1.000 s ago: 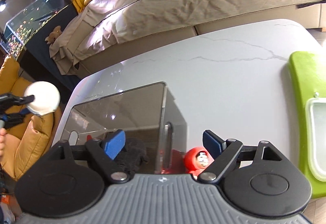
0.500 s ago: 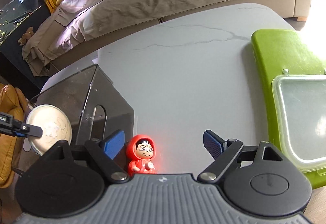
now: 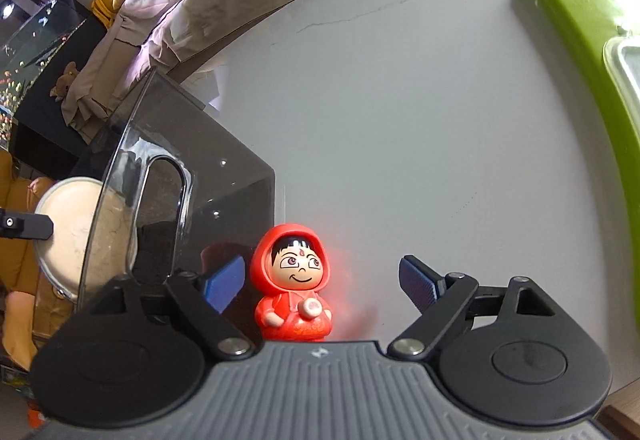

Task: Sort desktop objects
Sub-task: 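Drop beige pouch in box with left tool while right approaches figure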

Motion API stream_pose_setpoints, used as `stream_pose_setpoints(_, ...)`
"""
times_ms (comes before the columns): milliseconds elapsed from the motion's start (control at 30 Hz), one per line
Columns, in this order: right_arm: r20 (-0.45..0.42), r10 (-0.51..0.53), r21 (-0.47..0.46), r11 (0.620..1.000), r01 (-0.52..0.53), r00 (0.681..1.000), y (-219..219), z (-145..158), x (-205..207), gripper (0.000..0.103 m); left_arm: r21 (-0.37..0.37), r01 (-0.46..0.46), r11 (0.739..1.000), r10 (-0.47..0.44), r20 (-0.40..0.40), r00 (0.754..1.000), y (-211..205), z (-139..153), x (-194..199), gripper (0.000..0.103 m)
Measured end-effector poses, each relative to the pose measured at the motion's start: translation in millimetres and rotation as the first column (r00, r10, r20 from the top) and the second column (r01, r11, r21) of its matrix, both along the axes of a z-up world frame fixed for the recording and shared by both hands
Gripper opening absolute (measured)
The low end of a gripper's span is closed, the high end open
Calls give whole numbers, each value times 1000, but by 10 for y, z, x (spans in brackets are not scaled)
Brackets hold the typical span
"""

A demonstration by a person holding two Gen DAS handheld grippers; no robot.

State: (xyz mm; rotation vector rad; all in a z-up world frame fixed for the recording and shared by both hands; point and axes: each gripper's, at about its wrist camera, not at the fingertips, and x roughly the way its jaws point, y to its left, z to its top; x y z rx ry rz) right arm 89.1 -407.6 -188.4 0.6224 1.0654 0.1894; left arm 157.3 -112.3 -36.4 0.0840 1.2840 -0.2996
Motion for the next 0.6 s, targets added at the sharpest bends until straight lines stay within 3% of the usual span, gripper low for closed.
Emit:
stream_pose_setpoints(267, 11, 17, 9, 1000, -17, 1000, 41, -128, -18, 89, 13, 2, 1000, -3, 60, 998, 112, 356, -35, 75)
stream_pose_setpoints(400, 28, 45, -13, 999, -45, 999, 110, -118, -18, 88, 23, -39, 999, 37, 77, 996, 297, 450, -8, 76)
stream_pose_setpoints(600, 40, 45, -14, 999, -45, 998, 119, -106, -30, 82, 30, -110, 993, 109, 24, 994, 569, 343, 37, 76)
